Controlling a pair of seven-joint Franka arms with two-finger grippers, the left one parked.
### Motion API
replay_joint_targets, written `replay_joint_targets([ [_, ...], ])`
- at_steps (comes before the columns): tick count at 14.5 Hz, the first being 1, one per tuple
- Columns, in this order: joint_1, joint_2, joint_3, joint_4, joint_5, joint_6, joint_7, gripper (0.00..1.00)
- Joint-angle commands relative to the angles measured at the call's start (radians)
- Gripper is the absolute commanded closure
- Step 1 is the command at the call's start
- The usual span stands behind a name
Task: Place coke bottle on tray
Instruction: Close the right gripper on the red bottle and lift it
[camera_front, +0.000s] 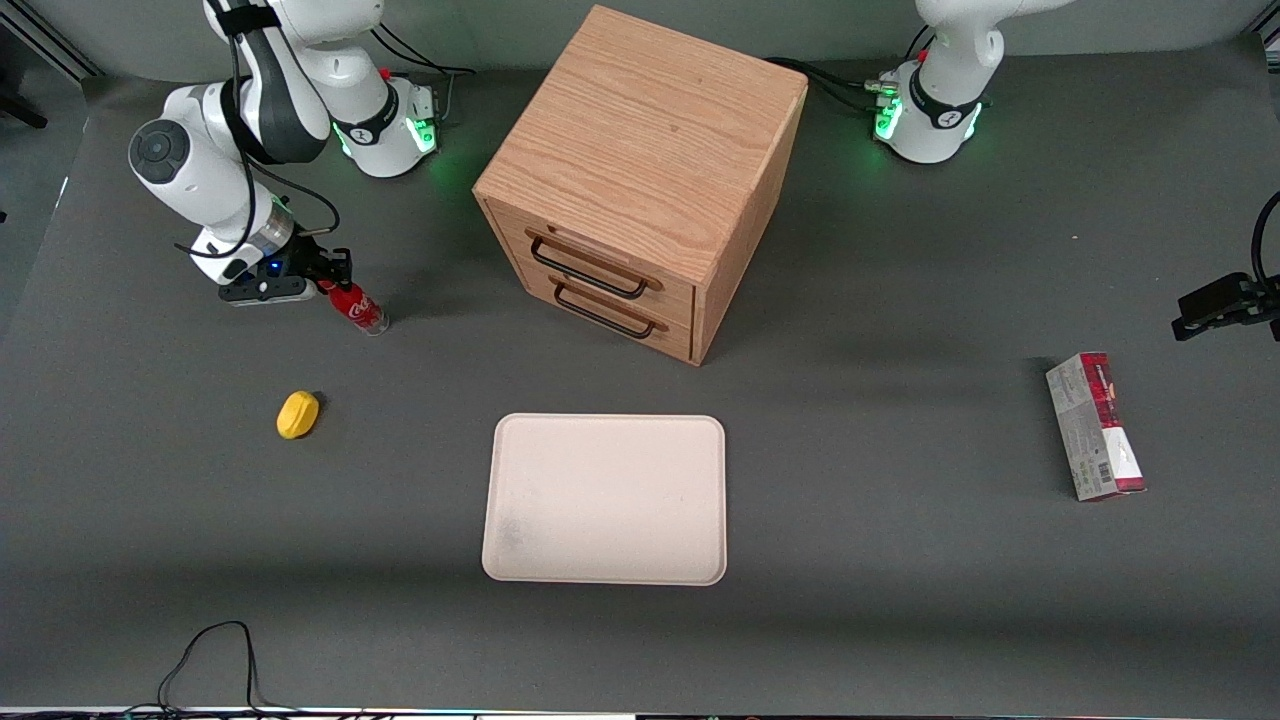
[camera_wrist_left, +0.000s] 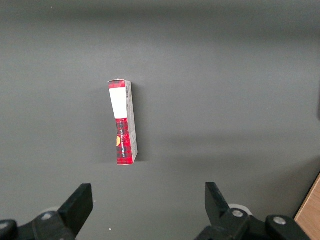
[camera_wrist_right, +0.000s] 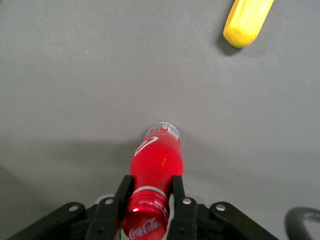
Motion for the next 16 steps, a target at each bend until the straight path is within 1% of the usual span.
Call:
replay_joint_targets([
  [1, -0.010, 0.032, -0.003, 0.127, -0.007, -0.077, -0.006, 1.00],
  [3, -0.024, 0.102, -0.003, 0.281, -0.005, -0.180, -0.006, 1.00],
  [5, -0.031, 0.194, -0.002, 0.484, 0.007, -0.304, -0.007, 1.00],
  [7, -0.035, 0.315, 0.012, 0.761, 0.047, -0.503, -0.007, 1.00],
  [9, -0.063, 0.411, 0.047, 0.987, 0.100, -0.641, -0.003, 1.00],
  [12, -0.067, 0.472, 0.064, 1.193, 0.107, -0.747, 0.020, 1.00],
  [14, -0.074, 0.531, 0.114, 1.332, 0.099, -0.832, 0.022, 1.00],
  [16, -0.079, 0.590, 0.179, 1.472, 0.085, -0.892, 0.090, 1.00],
])
